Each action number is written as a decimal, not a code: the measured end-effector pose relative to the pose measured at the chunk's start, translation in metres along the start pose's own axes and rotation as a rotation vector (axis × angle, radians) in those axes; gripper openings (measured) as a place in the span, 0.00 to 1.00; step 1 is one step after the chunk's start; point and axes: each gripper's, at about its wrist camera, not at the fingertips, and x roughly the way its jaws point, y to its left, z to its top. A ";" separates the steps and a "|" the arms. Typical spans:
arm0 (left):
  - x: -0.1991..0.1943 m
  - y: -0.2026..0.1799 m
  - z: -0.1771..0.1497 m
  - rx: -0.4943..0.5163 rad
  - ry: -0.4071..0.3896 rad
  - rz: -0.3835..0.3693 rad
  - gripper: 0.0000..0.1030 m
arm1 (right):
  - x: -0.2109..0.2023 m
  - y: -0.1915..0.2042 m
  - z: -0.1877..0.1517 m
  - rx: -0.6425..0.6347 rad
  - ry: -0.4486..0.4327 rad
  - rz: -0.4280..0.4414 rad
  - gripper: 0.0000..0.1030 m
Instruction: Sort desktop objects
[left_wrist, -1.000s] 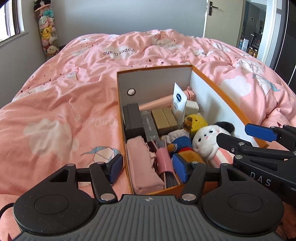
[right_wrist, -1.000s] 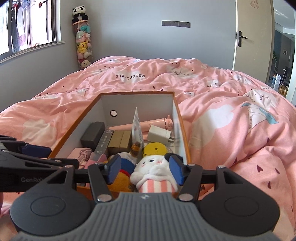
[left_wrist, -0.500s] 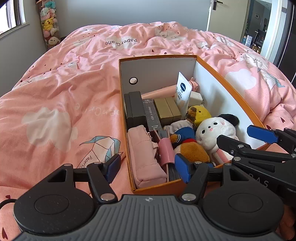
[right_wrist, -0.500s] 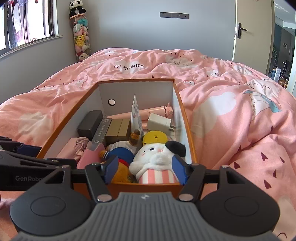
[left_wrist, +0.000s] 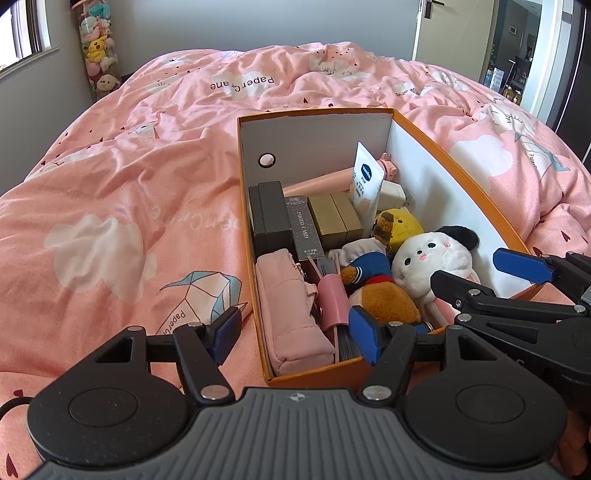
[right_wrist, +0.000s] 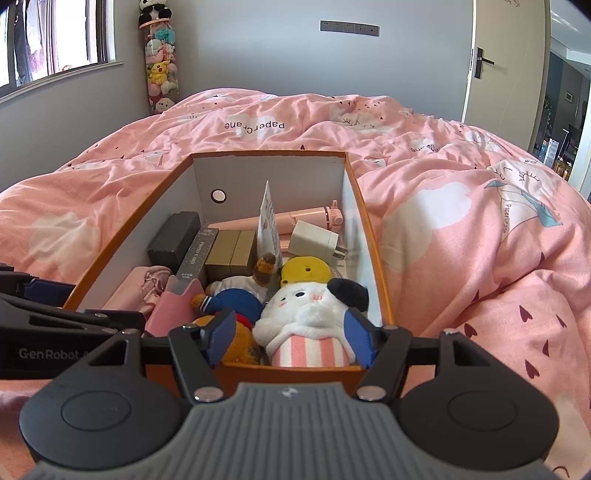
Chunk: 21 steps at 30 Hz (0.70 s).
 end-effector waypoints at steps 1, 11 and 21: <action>0.000 0.000 0.000 -0.001 0.000 -0.002 0.73 | 0.000 0.000 0.000 0.000 0.001 0.000 0.65; 0.000 0.002 0.000 -0.002 -0.003 -0.004 0.73 | 0.002 0.003 0.000 -0.011 0.008 -0.010 0.66; 0.000 0.002 0.000 -0.003 -0.001 -0.005 0.73 | 0.003 0.003 0.000 -0.011 0.010 -0.011 0.67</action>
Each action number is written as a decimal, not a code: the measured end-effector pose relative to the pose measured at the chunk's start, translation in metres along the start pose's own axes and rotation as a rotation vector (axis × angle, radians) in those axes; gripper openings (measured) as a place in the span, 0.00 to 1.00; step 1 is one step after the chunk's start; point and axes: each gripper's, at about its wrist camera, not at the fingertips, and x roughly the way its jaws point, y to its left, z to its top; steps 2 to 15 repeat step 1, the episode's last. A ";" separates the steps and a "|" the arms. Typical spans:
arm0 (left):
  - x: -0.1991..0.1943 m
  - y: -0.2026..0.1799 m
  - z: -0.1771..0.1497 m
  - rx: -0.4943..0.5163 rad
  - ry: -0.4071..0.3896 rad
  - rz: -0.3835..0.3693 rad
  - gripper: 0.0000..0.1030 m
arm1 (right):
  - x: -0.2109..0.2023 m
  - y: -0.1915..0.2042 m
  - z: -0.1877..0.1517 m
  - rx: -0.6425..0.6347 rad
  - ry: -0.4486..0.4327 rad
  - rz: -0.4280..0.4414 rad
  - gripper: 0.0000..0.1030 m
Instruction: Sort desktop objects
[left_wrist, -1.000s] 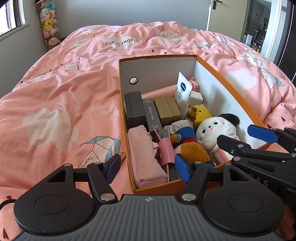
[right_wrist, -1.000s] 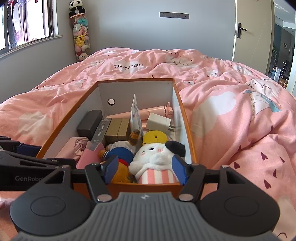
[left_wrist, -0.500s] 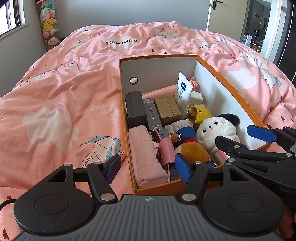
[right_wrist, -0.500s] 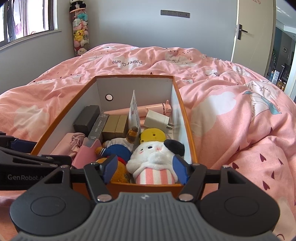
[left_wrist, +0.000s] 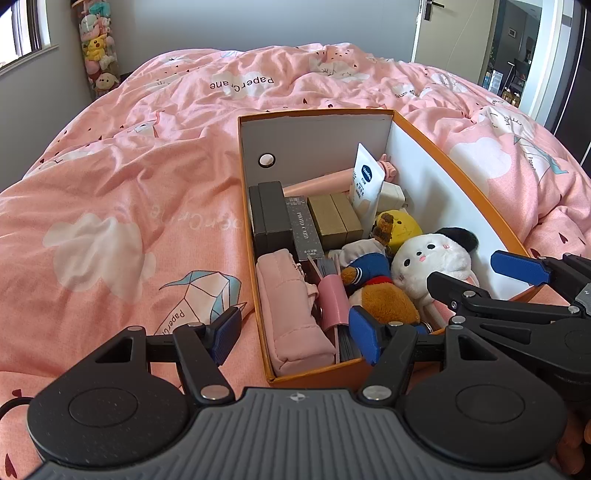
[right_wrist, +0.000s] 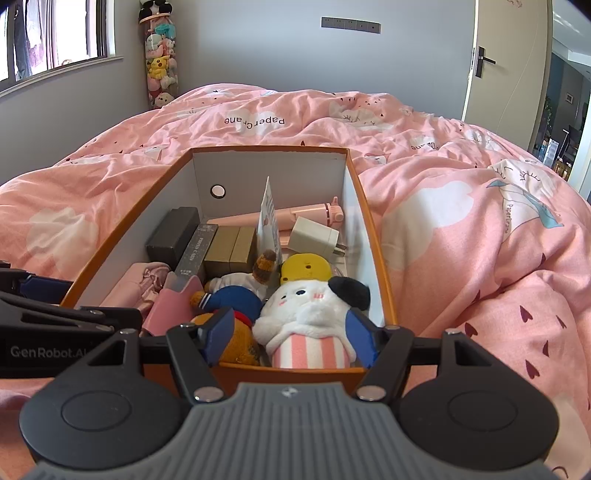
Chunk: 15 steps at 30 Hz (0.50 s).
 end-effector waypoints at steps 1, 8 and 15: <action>0.000 0.000 0.000 0.000 0.000 0.000 0.73 | 0.000 0.000 0.000 0.000 0.000 0.000 0.67; 0.000 0.000 0.000 0.000 0.000 0.000 0.73 | 0.000 0.000 0.000 0.000 0.000 0.000 0.67; 0.000 0.000 0.000 0.000 0.000 0.000 0.73 | 0.000 0.000 0.000 0.000 0.000 0.000 0.67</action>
